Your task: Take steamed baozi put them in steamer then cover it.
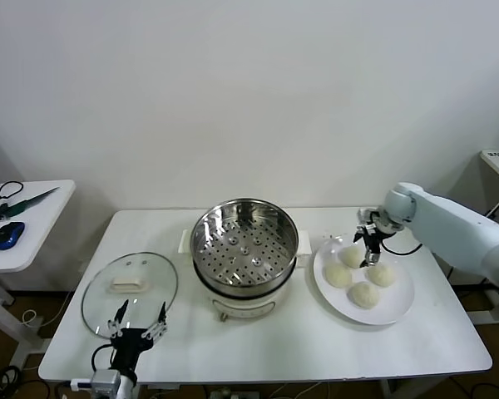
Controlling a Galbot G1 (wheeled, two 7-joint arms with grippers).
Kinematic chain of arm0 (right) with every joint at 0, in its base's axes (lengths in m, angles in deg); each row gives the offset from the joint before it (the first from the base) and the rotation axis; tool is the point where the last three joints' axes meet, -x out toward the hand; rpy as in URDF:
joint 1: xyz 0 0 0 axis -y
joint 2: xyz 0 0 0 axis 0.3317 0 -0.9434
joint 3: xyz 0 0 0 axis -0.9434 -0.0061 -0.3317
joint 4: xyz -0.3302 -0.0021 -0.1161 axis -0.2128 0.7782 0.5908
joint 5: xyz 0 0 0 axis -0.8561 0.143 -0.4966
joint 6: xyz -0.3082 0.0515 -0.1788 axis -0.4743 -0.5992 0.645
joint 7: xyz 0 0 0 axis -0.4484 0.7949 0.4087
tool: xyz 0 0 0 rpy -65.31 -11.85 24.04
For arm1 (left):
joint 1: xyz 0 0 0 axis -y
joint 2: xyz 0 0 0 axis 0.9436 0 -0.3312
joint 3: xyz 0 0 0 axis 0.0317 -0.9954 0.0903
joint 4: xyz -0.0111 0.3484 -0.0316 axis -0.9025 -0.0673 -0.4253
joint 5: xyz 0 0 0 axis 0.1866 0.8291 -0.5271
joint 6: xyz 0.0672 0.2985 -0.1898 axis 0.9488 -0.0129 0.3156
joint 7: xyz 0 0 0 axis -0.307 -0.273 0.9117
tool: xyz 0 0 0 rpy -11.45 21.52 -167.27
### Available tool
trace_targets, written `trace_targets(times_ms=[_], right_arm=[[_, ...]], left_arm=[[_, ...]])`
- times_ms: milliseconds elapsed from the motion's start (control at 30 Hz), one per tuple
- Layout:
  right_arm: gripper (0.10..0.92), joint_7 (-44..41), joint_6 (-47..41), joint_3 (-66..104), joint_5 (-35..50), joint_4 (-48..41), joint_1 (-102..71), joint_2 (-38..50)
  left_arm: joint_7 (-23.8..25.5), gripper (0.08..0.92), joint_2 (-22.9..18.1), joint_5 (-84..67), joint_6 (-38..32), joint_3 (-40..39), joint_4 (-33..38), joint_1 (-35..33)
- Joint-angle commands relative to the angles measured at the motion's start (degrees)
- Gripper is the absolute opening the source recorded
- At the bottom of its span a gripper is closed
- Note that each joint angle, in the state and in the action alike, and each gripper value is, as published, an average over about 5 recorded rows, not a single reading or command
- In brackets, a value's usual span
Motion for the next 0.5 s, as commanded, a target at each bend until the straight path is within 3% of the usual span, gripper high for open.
trace_targets(times_ms=[33,267,500], right_arm=[[0.823,1.5,0.67,2.05,-2.08,-4.02,-1.68,-2.26],[0.808,1.05,0.52,2.55,-2.83,-4.46,-2.42,-2.26],[0.723,1.51,0.62,3.89,-2.54,-4.37,-3.05,-2.69]], left_arm=[[0.03,0.823,-0.04,-0.01,0.02,-0.08,-0.03,-0.03],[0.1,0.823,-0.22,0.1,0.11,-0.31,0.05,-0.07],[-0.05,0.823,-0.26,0.07,0.18,-0.22,-0.02,0.1]])
